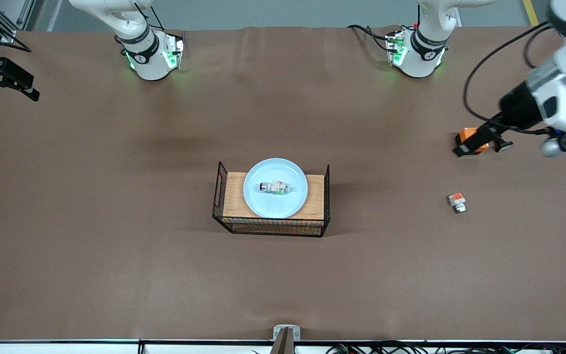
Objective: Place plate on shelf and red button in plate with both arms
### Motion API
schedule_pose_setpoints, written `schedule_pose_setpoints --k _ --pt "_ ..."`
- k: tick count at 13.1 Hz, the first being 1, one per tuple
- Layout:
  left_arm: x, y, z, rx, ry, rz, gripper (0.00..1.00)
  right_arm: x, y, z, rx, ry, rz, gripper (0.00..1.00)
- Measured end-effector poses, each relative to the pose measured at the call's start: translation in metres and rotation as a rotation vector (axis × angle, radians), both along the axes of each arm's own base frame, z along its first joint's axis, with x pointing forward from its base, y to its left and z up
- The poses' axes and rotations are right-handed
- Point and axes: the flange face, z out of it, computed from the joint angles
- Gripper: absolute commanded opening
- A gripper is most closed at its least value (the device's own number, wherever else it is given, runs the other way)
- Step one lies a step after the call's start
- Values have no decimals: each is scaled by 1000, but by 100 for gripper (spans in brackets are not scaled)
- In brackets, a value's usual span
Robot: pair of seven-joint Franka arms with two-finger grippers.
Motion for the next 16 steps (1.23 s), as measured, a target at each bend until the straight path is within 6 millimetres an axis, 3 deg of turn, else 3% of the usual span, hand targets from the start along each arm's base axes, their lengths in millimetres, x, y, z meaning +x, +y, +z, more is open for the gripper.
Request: schedule_pose_setpoints --k 2,5,9,13,14,16 --pt "-3 38 -3 31 -8 -127 100 -2 -8 -1 3 9 -16 100" --pt "-5 49 -4 148 -20 -233 100 -2 -11 -1 3 12 -20 100" --pt "-16 23 18 226 -69 -343 100 -2 -7 -1 2 13 -13 100" --pt "-30 -38 36 269 -113 -450 100 -2 -5 -1 1 13 -10 100" --pt "-31 -46 40 272 -122 -462 100 -2 -5 -1 1 13 -10 100" --pt "-30 -41 45 277 -131 -455 100 -2 -5 -1 1 13 -9 100"
